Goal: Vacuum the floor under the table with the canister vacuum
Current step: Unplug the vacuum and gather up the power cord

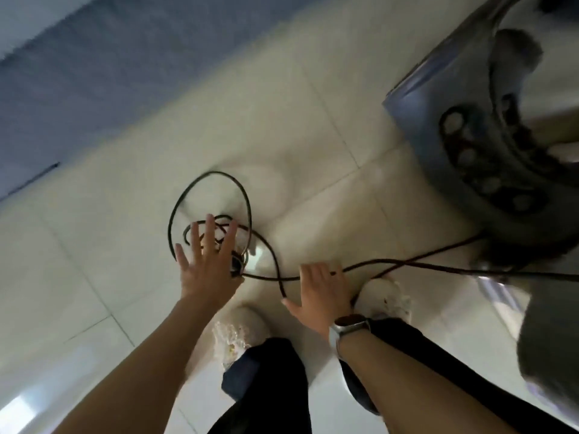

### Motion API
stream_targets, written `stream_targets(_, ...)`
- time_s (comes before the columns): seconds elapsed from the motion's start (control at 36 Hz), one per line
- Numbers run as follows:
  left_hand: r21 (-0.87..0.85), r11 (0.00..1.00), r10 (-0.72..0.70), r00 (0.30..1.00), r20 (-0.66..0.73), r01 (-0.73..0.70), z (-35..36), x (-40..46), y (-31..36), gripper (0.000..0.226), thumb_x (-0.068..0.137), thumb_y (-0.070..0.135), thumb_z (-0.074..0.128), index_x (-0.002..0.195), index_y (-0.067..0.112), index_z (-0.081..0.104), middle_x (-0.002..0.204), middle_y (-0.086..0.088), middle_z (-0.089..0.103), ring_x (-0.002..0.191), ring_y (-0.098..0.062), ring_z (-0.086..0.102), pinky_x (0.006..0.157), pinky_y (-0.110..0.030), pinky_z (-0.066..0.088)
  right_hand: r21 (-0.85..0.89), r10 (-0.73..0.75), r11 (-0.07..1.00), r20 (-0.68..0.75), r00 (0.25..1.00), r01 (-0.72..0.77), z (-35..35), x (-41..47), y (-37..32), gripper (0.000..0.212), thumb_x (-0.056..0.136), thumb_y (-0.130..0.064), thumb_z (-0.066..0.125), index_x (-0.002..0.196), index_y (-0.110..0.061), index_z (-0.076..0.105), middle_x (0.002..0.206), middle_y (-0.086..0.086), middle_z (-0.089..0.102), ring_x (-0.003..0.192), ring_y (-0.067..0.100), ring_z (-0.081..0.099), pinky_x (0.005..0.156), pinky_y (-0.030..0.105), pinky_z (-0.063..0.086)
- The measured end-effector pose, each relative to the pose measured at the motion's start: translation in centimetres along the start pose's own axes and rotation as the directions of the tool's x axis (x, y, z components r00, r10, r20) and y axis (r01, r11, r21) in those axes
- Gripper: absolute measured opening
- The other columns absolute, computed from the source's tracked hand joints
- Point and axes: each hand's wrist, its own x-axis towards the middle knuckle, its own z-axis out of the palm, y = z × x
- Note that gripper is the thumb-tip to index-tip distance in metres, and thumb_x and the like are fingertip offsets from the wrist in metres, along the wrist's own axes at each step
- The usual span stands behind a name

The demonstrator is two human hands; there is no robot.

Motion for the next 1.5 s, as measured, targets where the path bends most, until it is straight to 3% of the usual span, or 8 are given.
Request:
stream_targets(0.19,-0.033,0.999,0.014,1.0,0.009,-0.014,6.2,4.8,-3.9,0.137,0.049,0.075,0.072,0.148,0.036,-0.013,0.159,-0.006,-0.007,0.144,-0.039,-0.002,0.109,-0.063,0.019,-0.076,-0.084,0.994,-0.053,0.995,0.079,7.1,4.0,-3.1,0.036,0.053,-0.04,0.084,0.066,-0.017,0.06,0.071,0.005,0.055,0.064,0.024,0.053,0.066,0.037,0.028)
stream_targets(0.42,-0.265,0.959,-0.069,0.992,0.107,0.096,0.4,2.7,-3.7,0.065,0.071,0.044,0.078,0.124,0.02,0.048,0.111,-0.01,0.047,0.104,-0.033,0.054,0.087,-0.04,0.044,0.097,0.014,0.995,0.029,0.999,-0.016,1.3,1.1,-2.6,0.042,0.043,-0.024,0.088,0.071,-0.008,0.06,0.048,0.004,0.058,0.039,0.022,0.057,0.043,0.023,0.042)
stream_targets(0.5,-0.472,0.876,-0.084,0.995,0.06,0.103,-3.2,-0.9,-3.8,0.056,0.075,0.033,0.078,0.121,0.017,0.051,0.11,-0.01,0.046,0.097,-0.037,0.057,0.082,-0.039,0.045,0.189,0.031,0.981,0.007,1.0,-0.031,-5.3,-1.4,-1.3,0.03,0.097,-0.027,0.045,0.119,-0.005,0.047,0.093,0.013,0.069,0.084,0.033,0.067,0.065,0.034,0.045)
stream_targets(0.72,-0.668,0.739,-0.061,0.977,-0.206,-0.094,-17.0,-11.9,0.0,0.042,0.079,0.026,0.075,0.114,0.011,0.059,0.117,-0.005,0.053,0.108,-0.026,0.053,0.088,-0.039,0.047,0.458,0.172,0.889,-0.312,0.935,-0.011,-23.7,-10.6,1.5,0.029,0.099,-0.019,0.044,0.123,-0.006,0.055,0.111,0.013,0.067,0.098,0.035,0.063,0.078,0.038,0.045)
stream_targets(0.89,-0.743,0.64,-0.026,0.96,-0.278,-0.198,-31.1,-20.7,5.0,0.034,0.076,0.024,0.076,0.104,0.012,0.06,0.107,0.003,0.045,0.101,-0.023,0.054,0.077,-0.026,0.042,0.561,0.354,0.828,-0.482,0.802,-0.028,-37.3,-19.9,3.7,0.032,0.094,-0.021,0.045,0.11,0.001,0.063,0.095,0.019,0.069,0.083,0.039,0.067,0.069,0.04,0.05)
stream_targets(1.11,-0.843,0.435,0.049,0.943,-0.329,-0.317,-45.6,-25.2,11.7,0.05,0.078,0.053,0.067,0.112,0.016,0.06,0.124,0.0,0.051,0.121,-0.02,0.049,0.102,-0.043,0.043,0.681,0.552,0.726,-0.664,0.505,0.102,-51.0,-27.9,6.6,0.025,0.092,-0.008,0.051,0.108,0.008,0.062,0.101,0.021,0.068,0.093,0.03,0.065,0.085,0.014,0.039)
stream_targets(1.33,-0.644,0.576,0.123,0.832,-0.541,-0.504,-58.2,-23.7,22.5,0.038,0.096,0.036,0.05,0.12,0.009,0.06,0.128,-0.006,0.052,0.118,-0.022,0.05,0.096,-0.029,0.038,0.779,0.751,0.601,-0.627,0.209,0.178,-58.9,-28.2,16.0,0.023,0.096,-0.005,0.048,0.112,0.009,0.058,0.103,0.018,0.063,0.091,0.006,0.053,0.079,-0.001,0.035)
stream_targets(1.5,-0.145,0.658,0.512,0.581,-0.633,-0.739,-60.2,-20.3,30.2,0.06,0.092,0.037,0.055,0.145,0.017,0.035,0.152,-0.008,0.031,0.14,-0.029,0.023,0.111,-0.045,0.025,0.933,0.875,0.36,-0.329,0.354,-0.024,-58.4,-25.1,23.5,0.032,0.1,-0.01,0.042,0.13,-0.003,0.053,0.129,0.015,0.057,0.12,0.028,0.052,0.094,0.023,0.037)
